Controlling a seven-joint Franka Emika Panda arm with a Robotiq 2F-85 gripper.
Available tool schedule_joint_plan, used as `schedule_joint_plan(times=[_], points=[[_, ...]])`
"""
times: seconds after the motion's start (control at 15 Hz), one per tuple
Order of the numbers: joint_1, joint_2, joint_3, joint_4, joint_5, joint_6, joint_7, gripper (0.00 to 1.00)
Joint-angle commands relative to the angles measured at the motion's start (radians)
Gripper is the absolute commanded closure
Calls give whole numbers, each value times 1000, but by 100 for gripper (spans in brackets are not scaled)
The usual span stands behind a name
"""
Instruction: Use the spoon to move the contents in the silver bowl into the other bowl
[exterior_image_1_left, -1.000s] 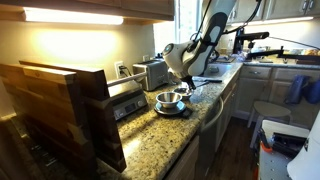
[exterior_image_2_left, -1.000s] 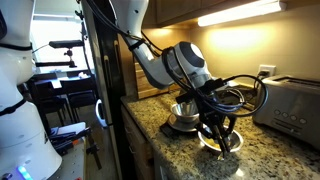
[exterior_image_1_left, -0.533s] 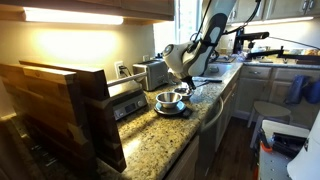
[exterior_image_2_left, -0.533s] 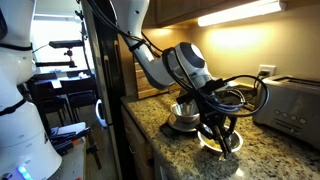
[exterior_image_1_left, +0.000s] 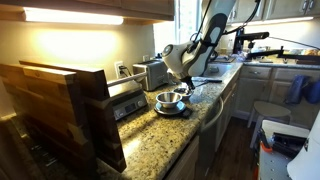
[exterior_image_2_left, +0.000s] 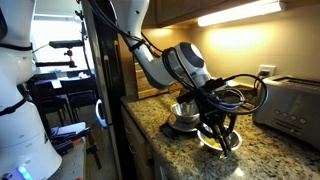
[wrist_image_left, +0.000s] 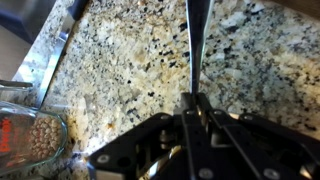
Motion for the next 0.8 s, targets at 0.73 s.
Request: schedule_joint_plan(times=[0.73], points=[[6,-27,34,-33,-65,-12,-1,93]])
